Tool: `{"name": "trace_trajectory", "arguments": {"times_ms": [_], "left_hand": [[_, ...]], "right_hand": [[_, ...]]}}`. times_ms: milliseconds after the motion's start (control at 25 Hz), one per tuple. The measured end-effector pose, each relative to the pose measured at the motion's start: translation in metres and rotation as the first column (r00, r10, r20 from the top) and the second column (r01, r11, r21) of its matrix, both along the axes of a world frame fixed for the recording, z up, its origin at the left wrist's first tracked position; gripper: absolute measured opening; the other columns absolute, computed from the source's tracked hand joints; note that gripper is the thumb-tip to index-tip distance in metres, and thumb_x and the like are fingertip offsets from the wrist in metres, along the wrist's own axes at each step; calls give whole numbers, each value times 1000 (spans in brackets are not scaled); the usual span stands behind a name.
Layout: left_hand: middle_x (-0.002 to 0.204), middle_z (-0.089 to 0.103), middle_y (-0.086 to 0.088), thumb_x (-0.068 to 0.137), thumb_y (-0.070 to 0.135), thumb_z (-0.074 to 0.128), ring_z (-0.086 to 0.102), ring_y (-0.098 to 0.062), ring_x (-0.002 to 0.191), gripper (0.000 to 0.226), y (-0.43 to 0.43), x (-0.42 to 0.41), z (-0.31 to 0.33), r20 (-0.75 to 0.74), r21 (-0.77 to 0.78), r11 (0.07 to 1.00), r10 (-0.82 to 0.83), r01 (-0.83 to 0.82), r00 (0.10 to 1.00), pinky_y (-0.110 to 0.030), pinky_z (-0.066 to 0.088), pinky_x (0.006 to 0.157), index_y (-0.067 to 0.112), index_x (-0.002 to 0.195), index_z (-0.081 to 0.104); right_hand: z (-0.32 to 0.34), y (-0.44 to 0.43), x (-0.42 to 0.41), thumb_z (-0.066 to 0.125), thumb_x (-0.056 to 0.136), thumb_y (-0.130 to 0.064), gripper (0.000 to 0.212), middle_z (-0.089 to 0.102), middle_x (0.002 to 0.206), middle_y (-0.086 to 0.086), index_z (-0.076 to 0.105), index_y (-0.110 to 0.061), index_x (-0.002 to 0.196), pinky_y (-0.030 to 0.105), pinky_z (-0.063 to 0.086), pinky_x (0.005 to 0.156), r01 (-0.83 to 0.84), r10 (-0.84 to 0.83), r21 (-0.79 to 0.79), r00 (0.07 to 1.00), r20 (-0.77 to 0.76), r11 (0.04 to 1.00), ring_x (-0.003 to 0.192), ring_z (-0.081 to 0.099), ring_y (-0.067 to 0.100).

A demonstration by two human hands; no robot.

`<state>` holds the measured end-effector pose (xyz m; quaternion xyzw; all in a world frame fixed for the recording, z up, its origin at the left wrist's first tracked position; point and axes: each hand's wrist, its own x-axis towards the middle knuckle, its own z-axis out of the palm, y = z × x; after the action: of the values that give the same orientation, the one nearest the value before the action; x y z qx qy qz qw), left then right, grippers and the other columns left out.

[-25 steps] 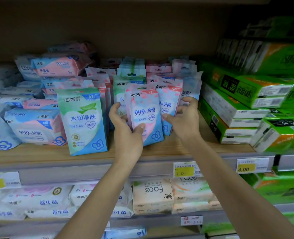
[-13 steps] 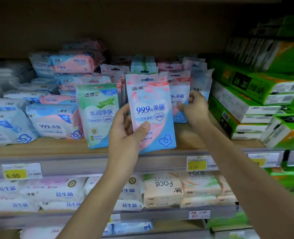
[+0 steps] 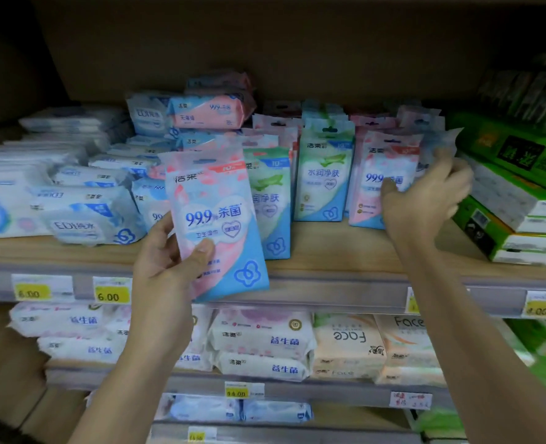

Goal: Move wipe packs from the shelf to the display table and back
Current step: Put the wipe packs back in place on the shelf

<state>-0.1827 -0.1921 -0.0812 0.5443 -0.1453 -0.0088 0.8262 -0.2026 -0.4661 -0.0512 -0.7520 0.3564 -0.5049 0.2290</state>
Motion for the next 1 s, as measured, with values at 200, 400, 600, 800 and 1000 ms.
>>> {"name": "trace_trajectory", "arguments": {"times_ms": [200, 400, 600, 800, 1000], "left_hand": [[116, 66, -10, 84, -6, 51, 68, -17, 95, 46, 29, 5, -4, -23, -36, 998, 41, -42, 999, -25, 57, 70, 3, 129, 49], [119, 66, -10, 75, 1, 64, 67, -22, 101, 54, 46, 6, -6, -47, -14, 999, 36, -37, 998, -32, 59, 75, 8, 127, 51], [118, 67, -8, 80, -1, 59, 66, -24, 104, 48, 46, 9, -8, -79, -10, 999, 34, -35, 996, -41, 55, 84, 9, 127, 52], [110, 70, -2, 83, -2, 54, 68, -16, 93, 46, 39, 8, -9, -92, -10, 1000, 5, -6, 996, -35, 56, 81, 10, 127, 51], [110, 71, -2, 81, 7, 56, 68, -19, 99, 46, 41, -4, -8, -80, 14, 1000, 15, -14, 997, -36, 55, 83, 12, 127, 52]], "right_hand": [[-7, 82, 8, 66, 84, -35, 46, 54, 115, 0, 50, -15, 122, 25, 44, 89, -628, 635, 219, 771, 45, 747, 99, 51, 10], [-24, 118, 29, 81, 69, -32, 46, 65, 98, -6, 49, -21, 101, 24, 49, 78, -662, 680, 332, 729, 77, 672, 90, 61, 10], [-29, 108, 32, 82, 69, -27, 42, 67, 90, -3, 58, -9, 99, 32, 55, 72, -609, 615, 342, 782, 103, 716, 84, 65, 15], [-24, 93, 20, 84, 66, -17, 40, 67, 88, -8, 57, -16, 95, 30, 57, 72, -639, 601, 384, 765, 231, 666, 83, 66, 10], [2, 84, -6, 80, 67, -9, 33, 75, 89, -3, 63, -13, 95, 28, 59, 67, -799, 658, 365, 600, 454, 478, 83, 72, 14]]}}
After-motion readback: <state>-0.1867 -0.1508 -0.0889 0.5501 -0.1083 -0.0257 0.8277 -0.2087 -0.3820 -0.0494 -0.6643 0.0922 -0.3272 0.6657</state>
